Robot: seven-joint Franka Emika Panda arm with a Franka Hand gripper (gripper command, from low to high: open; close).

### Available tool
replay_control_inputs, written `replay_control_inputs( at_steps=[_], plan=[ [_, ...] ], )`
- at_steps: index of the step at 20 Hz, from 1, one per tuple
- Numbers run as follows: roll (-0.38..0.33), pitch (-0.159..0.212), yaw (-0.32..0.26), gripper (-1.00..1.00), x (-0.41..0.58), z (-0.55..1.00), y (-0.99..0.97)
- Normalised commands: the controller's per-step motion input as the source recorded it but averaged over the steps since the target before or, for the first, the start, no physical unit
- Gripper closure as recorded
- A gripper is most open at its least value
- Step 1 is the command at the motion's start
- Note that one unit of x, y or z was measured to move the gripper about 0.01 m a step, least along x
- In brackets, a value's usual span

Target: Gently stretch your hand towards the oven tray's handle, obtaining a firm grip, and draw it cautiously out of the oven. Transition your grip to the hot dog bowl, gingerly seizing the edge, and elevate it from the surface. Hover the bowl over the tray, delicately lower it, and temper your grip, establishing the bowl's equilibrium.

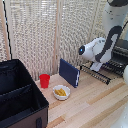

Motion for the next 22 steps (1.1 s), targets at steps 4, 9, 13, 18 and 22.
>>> replay_control_inputs(
  at_steps=[4, 9, 13, 18, 22],
  plan=[
    [0.077, 0.003, 0.007, -1.00, 0.040, -0.07, 0.60],
    [0.048, 0.024, 0.005, -1.00, 0.149, 0.02, 0.04],
    [0.020, 0.002, -0.025, -1.00, 0.263, 0.34, -0.01],
    [0.030, 0.000, -0.079, -1.00, 0.303, 0.70, 0.00],
    [0.013, 0.010, -0.154, -1.00, 0.334, 0.92, 0.05]
  ],
)
